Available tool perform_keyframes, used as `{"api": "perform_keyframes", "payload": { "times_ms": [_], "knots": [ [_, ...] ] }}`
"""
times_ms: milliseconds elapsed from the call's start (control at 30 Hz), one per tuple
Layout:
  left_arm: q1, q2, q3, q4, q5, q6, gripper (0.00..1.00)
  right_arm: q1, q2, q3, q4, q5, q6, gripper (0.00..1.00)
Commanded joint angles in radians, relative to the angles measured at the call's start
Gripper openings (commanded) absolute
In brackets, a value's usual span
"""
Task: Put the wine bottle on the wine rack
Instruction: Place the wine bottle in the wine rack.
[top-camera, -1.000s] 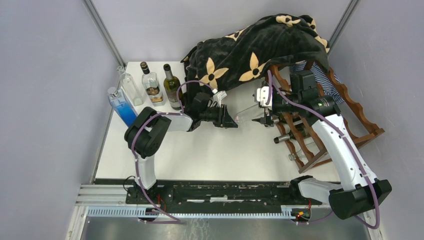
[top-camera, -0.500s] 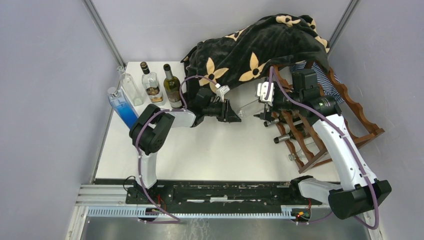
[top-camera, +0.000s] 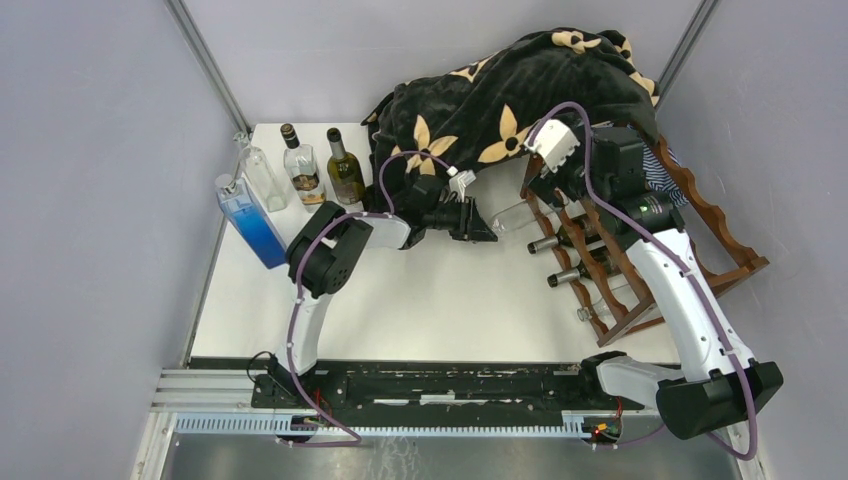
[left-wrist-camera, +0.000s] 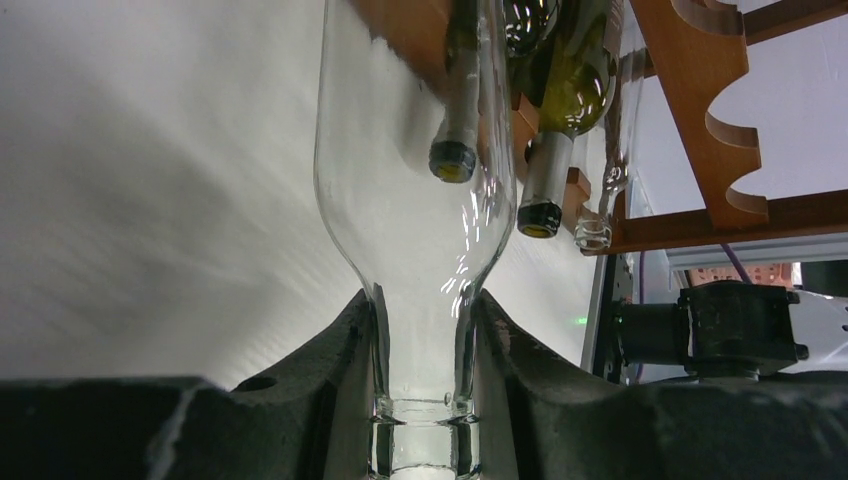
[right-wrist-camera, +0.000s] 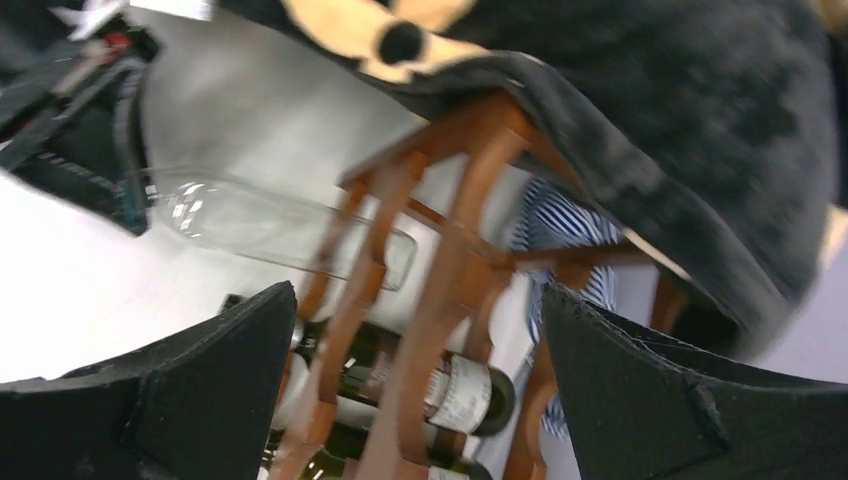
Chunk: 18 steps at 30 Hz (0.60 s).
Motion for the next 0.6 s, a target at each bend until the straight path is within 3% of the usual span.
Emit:
{"api": "perform_keyframes", "payload": {
  "times_ms": [0,133,300,400,567],
  "knots": [
    [-0.011,0.016,0.09,0.166,0.033,-0.053,0.02,-0.013,-0.014,0.002,0.117,0.283,0.127,0.98],
    [-0.012,0.038,0.114,0.192,0.034,-0.072,0.02,-0.062,0.033,-0.019,0.115,0.269,0.179,0.91],
    [-0.013,0.055,0.132,0.212,0.039,-0.078,0.02,-0.173,0.125,0.048,0.059,0.04,0.218,0.78],
    [-0.013,0.068,0.147,0.22,0.041,-0.082,0.02,-0.206,0.181,0.09,0.02,-0.062,0.223,0.73],
    [-0.018,0.089,0.167,0.23,0.034,-0.089,0.02,-0.24,0.247,0.139,-0.043,-0.227,0.218,0.57]
  ]
}}
